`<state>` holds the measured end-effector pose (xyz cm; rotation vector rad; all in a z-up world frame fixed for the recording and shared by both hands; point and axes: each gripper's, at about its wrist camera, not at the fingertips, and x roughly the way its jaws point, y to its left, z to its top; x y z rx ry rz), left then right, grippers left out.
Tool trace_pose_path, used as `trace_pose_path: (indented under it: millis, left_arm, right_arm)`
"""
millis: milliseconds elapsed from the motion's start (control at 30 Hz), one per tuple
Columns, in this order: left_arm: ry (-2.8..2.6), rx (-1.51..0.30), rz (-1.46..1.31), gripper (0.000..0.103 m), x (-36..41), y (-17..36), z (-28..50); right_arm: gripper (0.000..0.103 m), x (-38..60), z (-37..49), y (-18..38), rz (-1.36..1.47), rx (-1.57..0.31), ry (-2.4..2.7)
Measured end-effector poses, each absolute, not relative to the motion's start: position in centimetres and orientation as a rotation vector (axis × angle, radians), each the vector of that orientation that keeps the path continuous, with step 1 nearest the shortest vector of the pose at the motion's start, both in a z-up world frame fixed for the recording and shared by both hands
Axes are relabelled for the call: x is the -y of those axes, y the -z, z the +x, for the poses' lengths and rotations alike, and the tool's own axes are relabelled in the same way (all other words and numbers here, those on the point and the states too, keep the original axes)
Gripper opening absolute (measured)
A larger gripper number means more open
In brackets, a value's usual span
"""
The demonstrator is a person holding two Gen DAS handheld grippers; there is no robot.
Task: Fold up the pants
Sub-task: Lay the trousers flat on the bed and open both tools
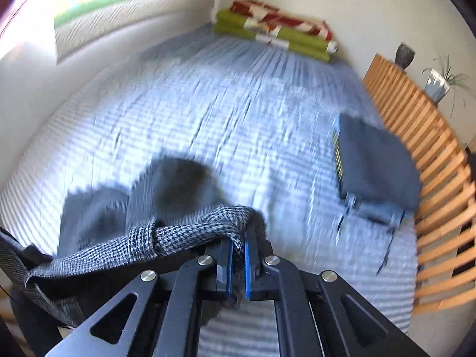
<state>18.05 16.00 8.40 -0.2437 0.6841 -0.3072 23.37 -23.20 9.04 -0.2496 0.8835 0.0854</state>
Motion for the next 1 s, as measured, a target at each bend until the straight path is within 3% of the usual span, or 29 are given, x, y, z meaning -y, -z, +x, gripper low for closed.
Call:
trace_pose_path:
  millis: [100, 200, 333, 433, 533, 633, 800, 867, 933, 1000]
  left_arm:
    - [0.253, -0.557, -0.222, 0.006, -17.7, -16.8, 23.0]
    - [0.264, -0.410, -0.205, 0.006, -18.5, -24.0, 22.7]
    - [0.287, -0.347, -0.064, 0.006, -16.6, -25.9, 18.9]
    - [0.322, -0.411, -0.013, 0.006, -15.5, -22.0, 15.9]
    - [0.329, -0.551, -0.001, 0.011, -14.5, -14.7, 13.1]
    - [0.325, -0.729, 0.041, 0.020, -13.1, -5.6, 10.8]
    - [0.302, -0.903, -0.038, 0.020, -12.3, 4.7, 7.5]
    - [0.292, -0.932, -0.058, 0.021, -12.2, 6.8, 6.6]
    - [0.281, -0.967, -0.082, 0.033, -12.2, 9.1, 6.2]
    - [0.253, -1.016, -0.116, 0.035, -12.2, 11.5, 6.2]
  right_arm:
    - [0.002, 22.5, 27.3, -16.6, -0.216, -0.746, -0.051]
    - [0.002, 22.9, 27.1, -23.8, -0.176, -0.603, -0.057]
    - [0.002, 24.0, 24.6, -27.2, -0.199, -0.517, -0.062]
    - [0.002, 25.0, 22.8, -24.8, -0.213, -0.586, -0.105]
    - [0.002, 25.5, 20.1, -18.9, -0.264, -0.731, -0.164]
    - [0.003, 24.9, 17.3, -9.6, -0.334, -0.908, -0.206]
    - [0.009, 25.1, 14.9, 6.6, -0.345, -1.203, -0.225]
    - [0.013, 25.7, 13.6, 9.5, -0.345, -1.222, -0.206]
    - [0.017, 26.8, 12.1, 11.0, -0.318, -1.225, -0.190]
    - [0.019, 28.0, 10.9, 11.5, -0.275, -1.223, -0.186]
